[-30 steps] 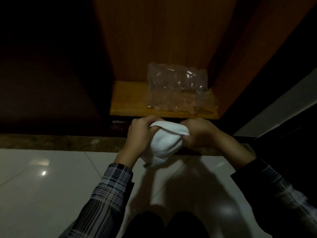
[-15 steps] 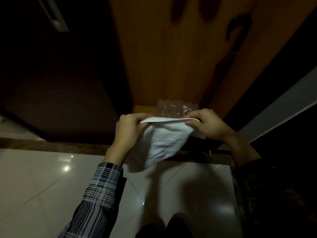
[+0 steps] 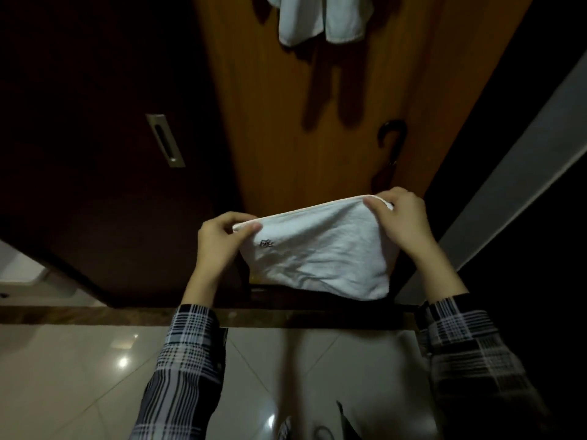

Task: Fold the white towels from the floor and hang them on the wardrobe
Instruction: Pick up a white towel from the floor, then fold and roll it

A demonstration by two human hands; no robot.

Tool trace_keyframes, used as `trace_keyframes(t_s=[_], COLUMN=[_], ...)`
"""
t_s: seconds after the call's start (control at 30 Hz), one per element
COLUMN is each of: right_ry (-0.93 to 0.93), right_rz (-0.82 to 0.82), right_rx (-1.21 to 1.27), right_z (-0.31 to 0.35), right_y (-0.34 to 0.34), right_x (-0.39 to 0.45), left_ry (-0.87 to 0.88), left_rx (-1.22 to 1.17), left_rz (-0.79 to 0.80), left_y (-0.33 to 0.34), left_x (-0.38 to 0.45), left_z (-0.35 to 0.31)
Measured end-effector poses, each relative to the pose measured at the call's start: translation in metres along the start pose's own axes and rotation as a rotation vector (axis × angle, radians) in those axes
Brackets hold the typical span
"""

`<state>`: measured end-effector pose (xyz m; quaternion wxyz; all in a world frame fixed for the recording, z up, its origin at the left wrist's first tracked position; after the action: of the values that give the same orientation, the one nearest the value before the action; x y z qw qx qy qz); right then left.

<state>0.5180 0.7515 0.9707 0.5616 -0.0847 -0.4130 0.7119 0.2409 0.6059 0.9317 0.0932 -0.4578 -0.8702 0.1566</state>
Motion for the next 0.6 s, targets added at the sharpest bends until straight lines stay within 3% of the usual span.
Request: trace_keyframes(t_s=[0.13, 0.27, 0.4, 0.6], right_ry=[-0.025, 0.011, 0.018, -0.114], right_rz=[-0.082, 0.022, 0.148, 0.27], right_rx=[-0.083, -0.04, -0.036, 0.33], right_z=[0.01, 0.001, 0.0, 0.057], right_y=[-0.024, -0.021, -0.012, 0.01], right_x=[-0.005, -0.011, -0.018, -0.034], left_ry=[-0.106, -0.165, -0.185, -0.113], left_rx=[-0.331, -0.507, -0.531, -0.505], left_rz=[-0.15, -0.102, -0.081, -0.017], left_y=[-0.004, 0.014, 0.033, 0.059], left_x=[-0.007, -0.01, -0.012, -0.034], left_z=[-0.008, 0.0, 0.001, -0.028])
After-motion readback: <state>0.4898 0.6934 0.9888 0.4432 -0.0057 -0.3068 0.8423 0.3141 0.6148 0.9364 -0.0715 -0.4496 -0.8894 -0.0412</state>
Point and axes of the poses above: each hand's wrist, its own x-axis towards the middle knuckle, its own y-axis out of the palm, z = x × y, the point moved 10 cm from there along x, towards the middle knuckle, and after that the axes turned 6 degrees about -y, right-handed, at the moved point
